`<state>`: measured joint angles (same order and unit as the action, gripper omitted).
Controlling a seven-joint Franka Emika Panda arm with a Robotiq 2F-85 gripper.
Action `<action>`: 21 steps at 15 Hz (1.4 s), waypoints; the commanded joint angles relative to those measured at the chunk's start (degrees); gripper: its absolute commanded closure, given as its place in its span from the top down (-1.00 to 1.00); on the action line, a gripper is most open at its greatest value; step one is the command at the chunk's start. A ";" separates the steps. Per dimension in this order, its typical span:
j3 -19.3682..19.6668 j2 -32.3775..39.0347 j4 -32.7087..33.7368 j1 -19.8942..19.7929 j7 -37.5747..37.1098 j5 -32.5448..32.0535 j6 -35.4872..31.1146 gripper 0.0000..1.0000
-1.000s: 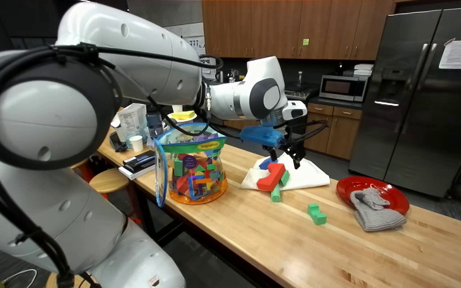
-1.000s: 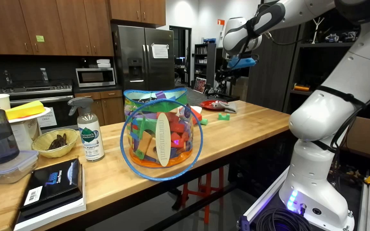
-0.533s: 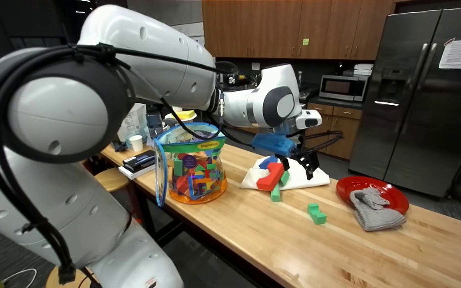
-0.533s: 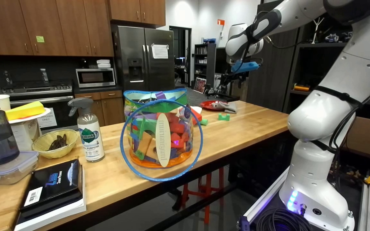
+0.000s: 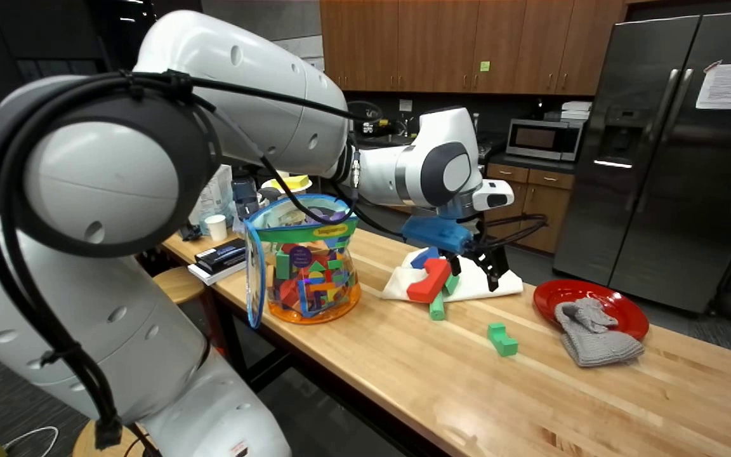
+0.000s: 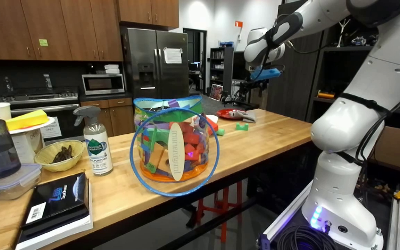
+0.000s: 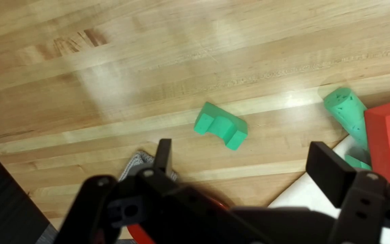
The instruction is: Put one green block in the clear bag.
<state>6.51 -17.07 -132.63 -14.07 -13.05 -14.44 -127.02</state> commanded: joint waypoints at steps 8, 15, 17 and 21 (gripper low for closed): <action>-0.27 1.34 0.94 0.57 -1.35 -0.22 -1.72 1.00; -0.84 6.92 3.07 0.22 -5.48 -1.69 -7.50 1.00; -0.71 7.83 3.84 0.29 -5.84 -2.17 -8.03 1.00; -0.19 7.61 3.23 0.92 -4.49 -0.86 -7.66 1.00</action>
<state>5.67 -9.45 -129.55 -13.79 -17.60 -15.26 -134.89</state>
